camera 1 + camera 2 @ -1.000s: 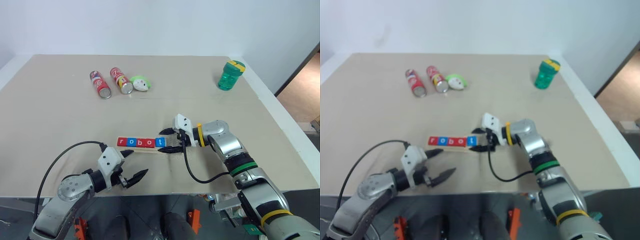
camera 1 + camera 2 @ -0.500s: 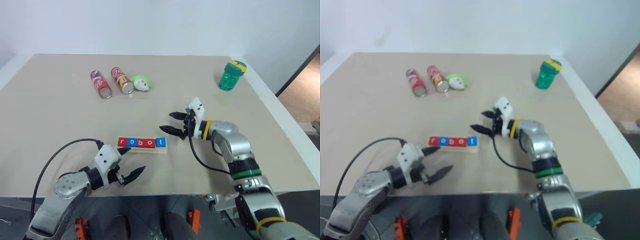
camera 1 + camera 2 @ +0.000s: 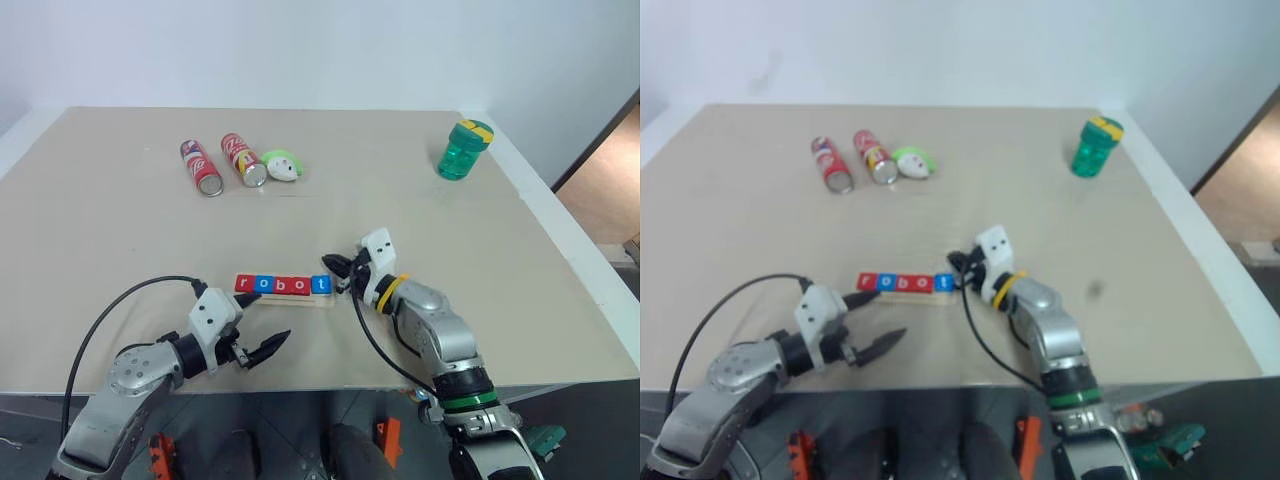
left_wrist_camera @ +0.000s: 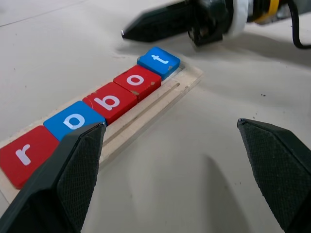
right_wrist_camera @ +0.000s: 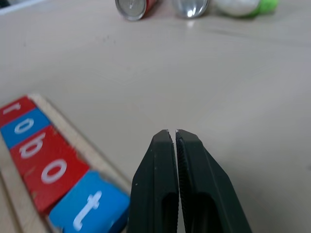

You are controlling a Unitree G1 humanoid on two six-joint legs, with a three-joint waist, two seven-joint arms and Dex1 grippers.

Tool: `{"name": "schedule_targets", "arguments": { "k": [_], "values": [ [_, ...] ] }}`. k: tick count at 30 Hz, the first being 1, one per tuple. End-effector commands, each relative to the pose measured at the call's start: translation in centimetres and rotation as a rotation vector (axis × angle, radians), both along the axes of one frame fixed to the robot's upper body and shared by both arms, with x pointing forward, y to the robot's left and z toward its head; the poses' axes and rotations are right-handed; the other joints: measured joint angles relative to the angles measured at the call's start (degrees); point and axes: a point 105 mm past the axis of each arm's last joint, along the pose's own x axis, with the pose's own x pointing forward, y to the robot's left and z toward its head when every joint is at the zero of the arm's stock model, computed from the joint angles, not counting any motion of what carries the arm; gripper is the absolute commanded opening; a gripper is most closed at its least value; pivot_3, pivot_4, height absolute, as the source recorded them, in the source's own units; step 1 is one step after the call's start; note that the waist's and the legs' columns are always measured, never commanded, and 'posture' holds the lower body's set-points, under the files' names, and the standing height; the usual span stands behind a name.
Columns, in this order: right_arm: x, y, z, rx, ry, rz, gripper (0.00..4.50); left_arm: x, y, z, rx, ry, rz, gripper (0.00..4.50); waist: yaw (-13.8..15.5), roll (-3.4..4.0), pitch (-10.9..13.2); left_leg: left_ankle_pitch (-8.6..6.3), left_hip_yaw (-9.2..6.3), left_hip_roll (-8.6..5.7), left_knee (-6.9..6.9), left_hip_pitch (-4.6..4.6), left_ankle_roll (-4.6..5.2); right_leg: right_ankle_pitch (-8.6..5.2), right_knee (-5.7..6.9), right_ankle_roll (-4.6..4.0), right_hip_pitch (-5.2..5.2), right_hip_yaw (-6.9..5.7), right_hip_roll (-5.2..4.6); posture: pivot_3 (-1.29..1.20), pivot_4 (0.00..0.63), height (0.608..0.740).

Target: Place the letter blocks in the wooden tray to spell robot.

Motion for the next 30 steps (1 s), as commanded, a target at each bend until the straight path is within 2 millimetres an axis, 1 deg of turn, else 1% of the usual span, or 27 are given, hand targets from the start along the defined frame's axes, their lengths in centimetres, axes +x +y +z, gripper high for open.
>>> {"name": "schedule_targets", "arguments": {
  "k": [1,9,15,18,22,25,27,28,30],
  "values": [
    [-0.6,0.3,1.5,-0.013,-0.071,0.026,0.07,0.1,-0.1,1.1,-0.018,-0.036,-0.003,4.50,0.0,0.00,0.0,0.00,0.01,0.00,0.00,0.00,0.00,0.00,0.00,0.01,0.00,0.01,0.00,0.00,0.150,0.740],
    [-1.9,0.8,1.2,-0.040,-0.082,0.074,0.07,-0.1,-0.3,0.8,-0.013,-0.031,-0.010,4.50,0.0,0.00,0.0,0.00,-0.02,0.04,0.00,0.01,0.00,0.01,0.00,-0.01,0.00,-0.02,0.04,0.00,0.150,0.740],
    [-2.4,0.8,0.9,-0.044,-0.078,0.079,0.07,-0.2,-0.2,0.6,-0.008,-0.027,-0.012,4.50,0.0,-0.01,0.0,0.00,-0.01,0.03,0.00,0.01,0.00,-0.01,0.00,-0.01,0.00,-0.02,0.03,0.00,0.150,0.740],
    [-2.0,0.3,1.0,-0.056,-0.092,0.054,0.07,0.0,0.0,0.5,-0.003,-0.035,-0.001,4.50,0.0,-0.01,0.0,0.00,-0.02,0.03,0.00,0.01,0.00,0.00,0.00,-0.01,0.00,-0.02,0.03,0.00,0.150,0.740],
    [-0.7,-1.3,1.8,-0.073,-0.116,0.017,0.07,1.5,1.6,1.2,0.003,-0.069,0.063,4.50,0.0,-0.01,0.0,0.00,-0.01,0.01,0.01,0.01,0.00,0.00,0.00,-0.01,0.00,-0.02,0.01,0.00,0.150,0.740],
    [0.9,-3.5,3.3,-0.058,-0.121,-0.014,0.88,2.8,4.0,1.8,0.023,-0.084,0.121,4.50,0.0,-0.01,0.0,0.02,0.01,0.02,0.06,0.01,0.04,0.08,0.00,-0.03,0.00,-0.04,0.02,0.00,0.150,0.740],
    [1.7,-5.1,4.8,-0.063,-0.128,0.011,1.59,4.0,6.9,2.3,0.033,-0.086,0.196,4.50,0.0,0.00,0.0,0.04,0.03,0.01,0.07,0.02,0.06,0.10,0.00,-0.04,0.01,-0.03,0.02,0.00,0.150,0.740],
    [1.9,-5.8,5.3,-0.063,-0.123,0.040,1.88,4.5,8.4,2.6,0.037,-0.085,0.235,4.50,0.0,0.01,0.0,0.04,0.06,0.02,0.07,0.04,0.06,0.11,0.00,-0.05,0.00,-0.03,0.02,0.00,0.150,0.740],
    [1.9,-7.2,6.0,-0.082,-0.114,0.091,2.62,5.3,11.0,3.2,0.056,-0.091,0.300,4.50,0.0,0.00,0.0,0.06,0.06,0.02,0.07,0.03,0.09,0.11,0.00,-0.05,-0.02,-0.07,0.03,0.00,0.150,0.740]
  ]
}}
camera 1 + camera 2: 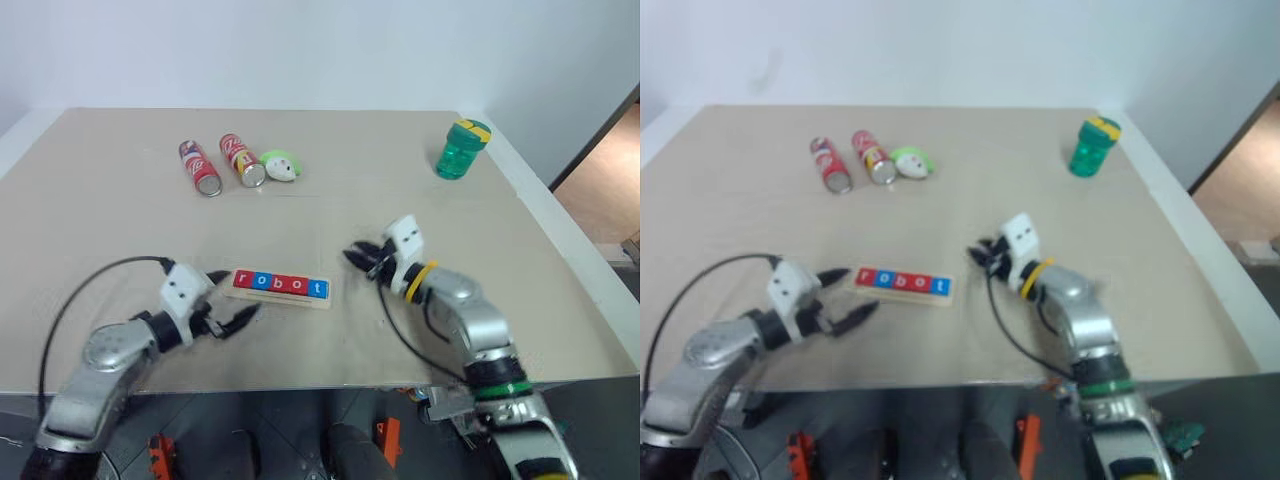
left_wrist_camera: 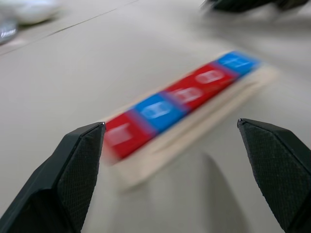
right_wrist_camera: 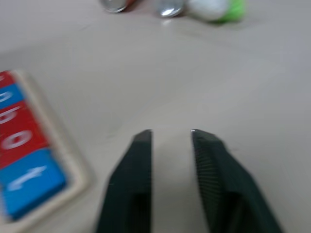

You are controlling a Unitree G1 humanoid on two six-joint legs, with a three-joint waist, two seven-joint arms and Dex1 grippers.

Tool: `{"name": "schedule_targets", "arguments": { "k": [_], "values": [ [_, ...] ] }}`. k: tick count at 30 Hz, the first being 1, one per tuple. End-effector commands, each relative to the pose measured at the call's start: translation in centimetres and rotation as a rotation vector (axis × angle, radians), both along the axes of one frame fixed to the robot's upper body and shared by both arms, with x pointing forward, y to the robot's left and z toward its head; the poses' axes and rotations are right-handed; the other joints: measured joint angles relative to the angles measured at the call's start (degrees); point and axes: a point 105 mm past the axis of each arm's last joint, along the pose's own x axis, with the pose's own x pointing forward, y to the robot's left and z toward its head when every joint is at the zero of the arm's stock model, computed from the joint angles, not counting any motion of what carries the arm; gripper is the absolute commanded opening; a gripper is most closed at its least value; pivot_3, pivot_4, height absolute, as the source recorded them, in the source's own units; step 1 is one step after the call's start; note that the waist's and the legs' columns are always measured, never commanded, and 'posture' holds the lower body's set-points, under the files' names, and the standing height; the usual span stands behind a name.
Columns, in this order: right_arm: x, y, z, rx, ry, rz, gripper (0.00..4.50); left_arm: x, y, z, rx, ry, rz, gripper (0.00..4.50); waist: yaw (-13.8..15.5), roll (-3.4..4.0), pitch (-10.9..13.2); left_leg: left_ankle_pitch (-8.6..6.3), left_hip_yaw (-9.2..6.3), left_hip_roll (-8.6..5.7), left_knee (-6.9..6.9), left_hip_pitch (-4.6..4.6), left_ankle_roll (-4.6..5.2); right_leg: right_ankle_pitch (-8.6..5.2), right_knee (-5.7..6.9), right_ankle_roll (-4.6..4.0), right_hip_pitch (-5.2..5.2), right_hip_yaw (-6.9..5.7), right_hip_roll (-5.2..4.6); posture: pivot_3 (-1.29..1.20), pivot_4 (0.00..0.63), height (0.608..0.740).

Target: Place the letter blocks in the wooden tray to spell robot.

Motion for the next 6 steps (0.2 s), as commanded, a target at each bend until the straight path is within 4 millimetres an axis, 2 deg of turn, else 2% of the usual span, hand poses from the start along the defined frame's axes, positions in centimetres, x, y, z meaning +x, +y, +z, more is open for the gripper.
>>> {"name": "schedule_targets", "arguments": {
  "k": [1,3,5,6],
  "values": [
    [-0.3,-2.3,2.1,0.004,-0.012,0.088,2.96,1.2,4.7,2.2,0.018,-0.060,0.114,4.50,0.0,-0.01,0.0,0.00,-0.01,0.02,-0.03,0.00,0.00,-0.03,-0.01,-0.01,0.01,-0.02,0.01,0.00,0.150,0.740],
    [-0.7,-3.8,1.9,-0.032,0.012,0.114,3.65,1.5,6.9,2.7,0.037,-0.069,0.158,4.50,0.0,-0.03,0.0,-0.03,-0.03,-0.01,-0.14,0.00,0.00,-0.18,-0.03,0.04,0.02,-0.02,-0.01,0.00,0.150,0.740],
    [-1.1,-4.6,1.8,-0.047,0.030,0.141,4.33,1.6,8.0,3.0,0.051,-0.072,0.175,4.50,0.1,-0.02,0.0,-0.10,-0.04,-0.05,-0.22,-0.03,-0.01,-0.29,-0.03,0.04,-0.01,0.00,-0.04,0.00,0.150,0.740],
    [-1.3,-4.9,1.8,-0.047,0.029,0.154,4.42,1.7,8.7,3.2,0.055,-0.083,0.195,4.50,0.1,-0.02,0.0,-0.11,-0.04,-0.08,-0.29,-0.07,-0.02,-0.30,-0.03,0.01,-0.06,0.02,-0.05,0.00,0.150,0.740]
  ]
}}
